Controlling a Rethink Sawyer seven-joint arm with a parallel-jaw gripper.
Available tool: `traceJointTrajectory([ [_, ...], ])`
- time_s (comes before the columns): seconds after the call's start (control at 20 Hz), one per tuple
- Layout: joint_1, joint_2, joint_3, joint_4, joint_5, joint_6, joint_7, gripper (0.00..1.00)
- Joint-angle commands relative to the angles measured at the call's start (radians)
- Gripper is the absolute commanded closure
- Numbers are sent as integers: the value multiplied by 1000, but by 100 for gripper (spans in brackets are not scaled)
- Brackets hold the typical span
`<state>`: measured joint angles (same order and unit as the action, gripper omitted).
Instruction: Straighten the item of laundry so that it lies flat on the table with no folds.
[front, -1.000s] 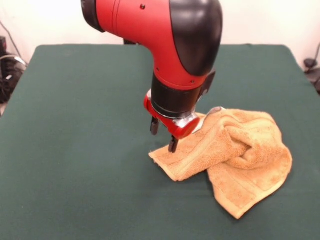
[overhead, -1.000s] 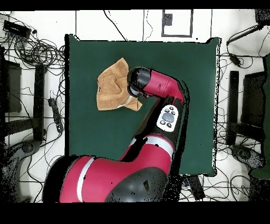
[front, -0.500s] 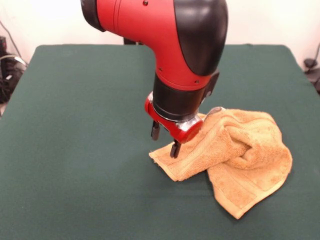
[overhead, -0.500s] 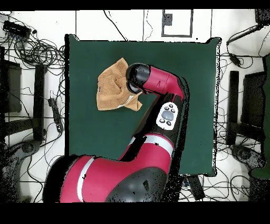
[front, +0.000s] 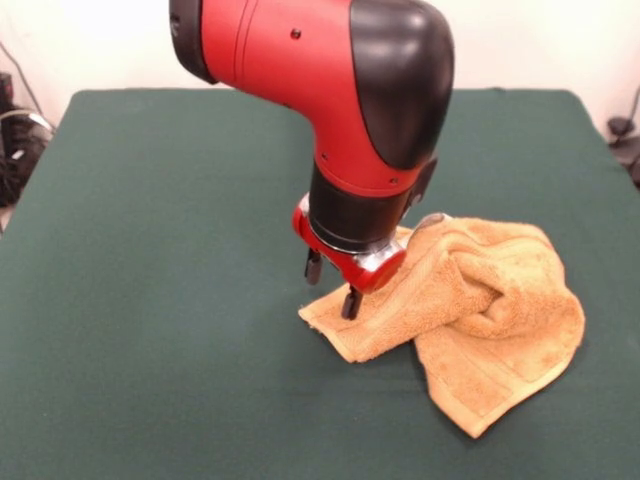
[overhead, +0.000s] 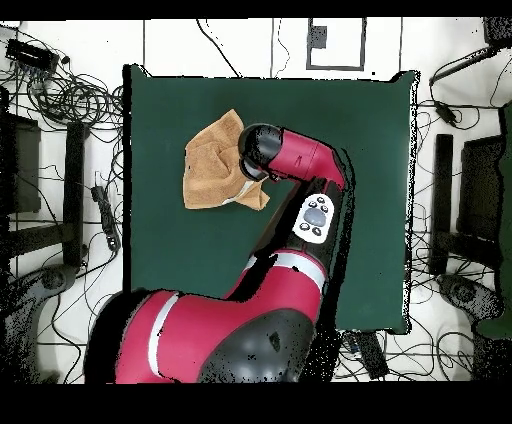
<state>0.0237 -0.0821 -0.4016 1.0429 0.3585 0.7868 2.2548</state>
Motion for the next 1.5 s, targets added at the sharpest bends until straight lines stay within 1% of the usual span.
traceJointTrajectory([
  [0.05,50,43,73,98,40,63,279,0],
  [0.3,43,89,110,116,56,-88,281,0],
  [0.4,36,96,128,124,53,-147,258,0],
  [0.5,39,109,115,116,36,-167,246,0],
  [0.6,45,120,96,107,30,-192,260,0],
  [0.65,55,130,74,91,7,-210,246,100],
  [0.8,50,129,82,91,13,-203,241,100],
  [0.9,60,132,56,77,1,-192,240,100],
  [0.95,56,122,69,91,13,-193,243,100],
  [1.05,59,119,62,90,14,-188,246,100],
  [1.2,52,110,82,100,23,-175,234,100],
  [1.35,65,69,80,131,31,-136,244,100],
  [1.5,108,-17,44,187,40,-40,288,100],
])
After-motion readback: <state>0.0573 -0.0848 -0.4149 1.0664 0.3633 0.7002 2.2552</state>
